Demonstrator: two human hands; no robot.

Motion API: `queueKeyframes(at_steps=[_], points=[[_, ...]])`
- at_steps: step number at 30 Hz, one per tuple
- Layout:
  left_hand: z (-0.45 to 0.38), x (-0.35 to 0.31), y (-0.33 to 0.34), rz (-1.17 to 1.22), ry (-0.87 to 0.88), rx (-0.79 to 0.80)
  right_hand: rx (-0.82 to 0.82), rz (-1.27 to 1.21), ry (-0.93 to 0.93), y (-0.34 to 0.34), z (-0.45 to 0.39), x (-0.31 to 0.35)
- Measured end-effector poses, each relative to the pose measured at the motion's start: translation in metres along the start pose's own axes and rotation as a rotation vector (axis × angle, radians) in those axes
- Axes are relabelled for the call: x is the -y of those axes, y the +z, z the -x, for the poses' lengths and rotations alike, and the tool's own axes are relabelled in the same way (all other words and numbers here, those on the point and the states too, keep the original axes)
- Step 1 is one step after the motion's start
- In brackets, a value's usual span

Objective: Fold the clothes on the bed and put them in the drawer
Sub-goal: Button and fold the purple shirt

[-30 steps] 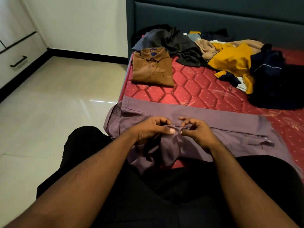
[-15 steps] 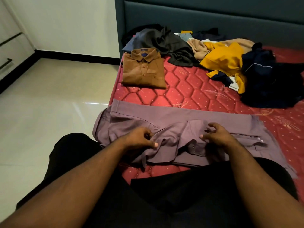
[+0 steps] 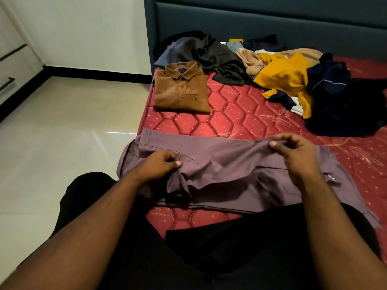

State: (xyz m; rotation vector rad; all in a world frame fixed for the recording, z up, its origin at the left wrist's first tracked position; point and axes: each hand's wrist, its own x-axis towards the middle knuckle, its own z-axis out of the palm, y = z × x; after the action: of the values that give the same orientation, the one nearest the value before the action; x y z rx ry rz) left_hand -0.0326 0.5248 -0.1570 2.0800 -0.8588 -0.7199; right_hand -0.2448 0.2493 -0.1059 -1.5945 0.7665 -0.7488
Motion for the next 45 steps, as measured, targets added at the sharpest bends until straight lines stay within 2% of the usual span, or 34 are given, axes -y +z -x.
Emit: queueKeyframes(at_steps=[2, 3, 4, 6, 7, 9, 11, 14, 17, 20, 22, 24, 26, 28, 30, 32, 35, 37, 40, 42, 45], points=[[0.001, 0.004, 0.000, 0.074, -0.032, -0.017, -0.021, -0.157, -0.069, -0.016, 0.000, 0.011], [0.000, 0.008, -0.001, 0.083, -0.048, -0.016, -0.008, -0.132, -0.032, -0.026, 0.001, 0.008], [-0.001, 0.012, 0.000, 0.067, -0.057, -0.010, 0.006, -0.044, 0.040, -0.036, 0.004, 0.001], [-0.002, 0.016, 0.002, -0.016, -0.052, 0.007, -0.104, 0.305, 0.212, -0.055, -0.002, -0.023], [-0.002, 0.016, 0.002, -0.057, -0.033, 0.024, -0.209, 0.378, 0.297, -0.061, -0.010, -0.032], [-0.001, 0.016, 0.007, -0.075, 0.019, 0.088, -0.331, 0.320, 0.397, -0.059, -0.016, -0.039], [-0.003, 0.018, 0.012, -0.117, 0.082, 0.113, -0.242, 0.239, 0.440, -0.042, -0.016, -0.039], [-0.006, 0.020, 0.017, -0.283, 0.167, 0.112, -0.050, 0.261, 0.487, -0.008, -0.008, -0.041], [-0.002, 0.010, 0.021, -0.370, 0.198, 0.128, 0.005, 0.295, 0.500, 0.016, -0.006, -0.048], [0.002, -0.001, 0.026, -0.429, 0.211, 0.191, 0.095, 0.228, 0.536, 0.036, 0.002, -0.054], [0.005, -0.009, 0.032, -0.369, 0.186, 0.244, 0.110, 0.173, 0.515, 0.041, 0.005, -0.054], [0.008, -0.014, 0.044, -0.183, 0.158, 0.153, 0.121, 0.039, 0.495, 0.034, 0.005, -0.042], [0.007, -0.014, 0.055, 0.101, 0.184, -0.032, 0.120, -0.010, 0.468, 0.011, 0.004, -0.029], [0.005, -0.014, 0.059, 0.305, 0.189, -0.224, 0.079, 0.246, 0.454, -0.027, 0.001, -0.029], [0.000, -0.009, 0.058, 0.230, 0.182, -0.347, 0.004, 0.624, 0.532, -0.058, 0.000, -0.040], [-0.005, -0.004, 0.052, 0.054, 0.181, -0.281, -0.069, 0.762, 0.553, -0.068, -0.010, -0.059], [-0.006, 0.003, 0.049, -0.279, 0.114, -0.016, -0.088, 0.650, 0.388, -0.041, -0.017, -0.057], [-0.004, 0.005, 0.049, -0.446, 0.116, 0.125, -0.047, 0.586, 0.362, -0.023, -0.021, -0.056], [0.000, 0.002, 0.044, -0.489, 0.051, 0.291, 0.131, 0.584, 0.473, -0.017, -0.014, -0.060], [0.000, 0.000, 0.038, -0.545, -0.010, 0.365, 0.194, 0.572, 0.553, -0.024, -0.010, -0.060], [0.001, 0.002, 0.030, -0.540, 0.018, 0.332, 0.277, 0.631, 0.543, -0.033, -0.007, -0.051]])
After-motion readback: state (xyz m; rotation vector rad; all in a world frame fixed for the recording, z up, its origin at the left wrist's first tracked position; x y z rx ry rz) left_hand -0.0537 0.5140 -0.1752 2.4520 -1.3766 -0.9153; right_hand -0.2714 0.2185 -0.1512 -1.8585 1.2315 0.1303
